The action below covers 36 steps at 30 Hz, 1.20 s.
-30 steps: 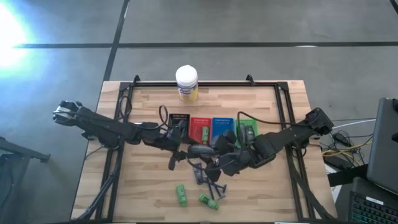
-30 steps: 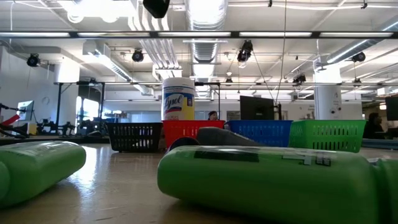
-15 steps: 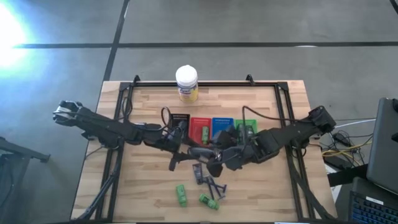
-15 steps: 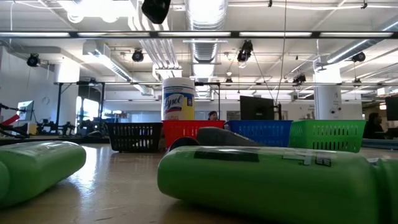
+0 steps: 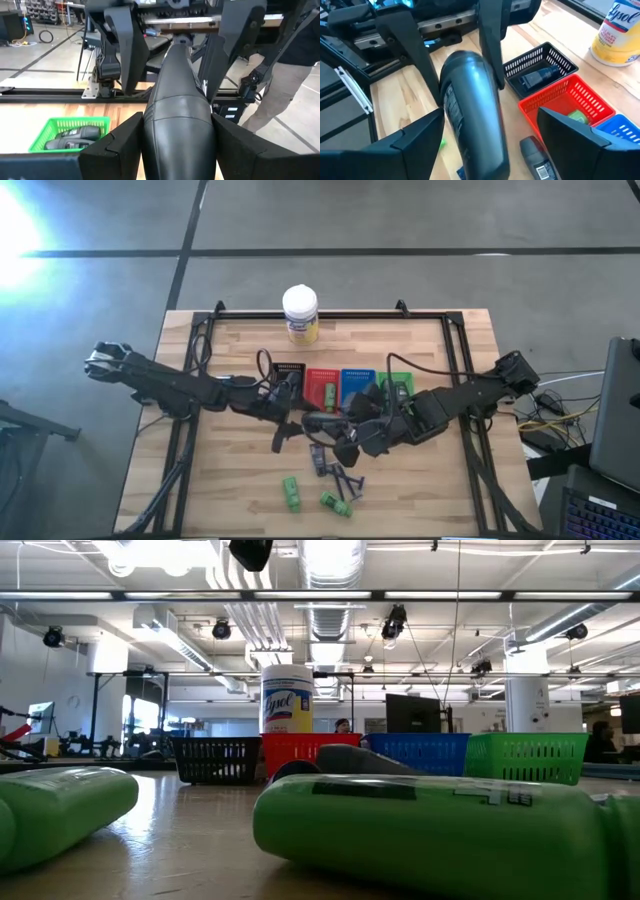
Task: Pick & Place Travel size toiletries
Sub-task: Put the gray deodorant into the green basket
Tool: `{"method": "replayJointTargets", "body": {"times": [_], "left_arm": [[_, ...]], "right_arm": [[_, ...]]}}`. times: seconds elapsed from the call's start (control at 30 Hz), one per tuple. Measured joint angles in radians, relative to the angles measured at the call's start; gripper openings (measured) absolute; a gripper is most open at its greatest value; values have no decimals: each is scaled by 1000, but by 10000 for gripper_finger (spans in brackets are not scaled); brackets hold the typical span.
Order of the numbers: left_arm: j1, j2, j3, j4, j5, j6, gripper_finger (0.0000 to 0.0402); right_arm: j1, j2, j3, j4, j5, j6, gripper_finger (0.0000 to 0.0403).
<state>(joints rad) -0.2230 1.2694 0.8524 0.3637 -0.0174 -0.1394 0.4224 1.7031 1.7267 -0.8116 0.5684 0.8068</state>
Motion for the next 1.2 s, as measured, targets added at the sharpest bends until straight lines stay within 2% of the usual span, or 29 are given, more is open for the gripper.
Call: {"method": "replayJointTargets", "body": {"times": [0.43,0.7,0.9,1.0,1.2], "left_arm": [[2,0,0,0,-7,8,206],[2,0,-2,-25,-20,17,207],[2,0,-2,-25,-60,40,254],[1,0,0,-24,-63,40,253],[1,0,0,-25,-53,40,207]], "right_arm": [[-4,0,-2,12,-2,-5,247],[-4,1,-2,18,-4,-3,174],[-5,1,-2,15,-4,-2,111],[-6,1,-3,15,-17,-2,108],[-5,1,-3,15,-34,10,118]]}}
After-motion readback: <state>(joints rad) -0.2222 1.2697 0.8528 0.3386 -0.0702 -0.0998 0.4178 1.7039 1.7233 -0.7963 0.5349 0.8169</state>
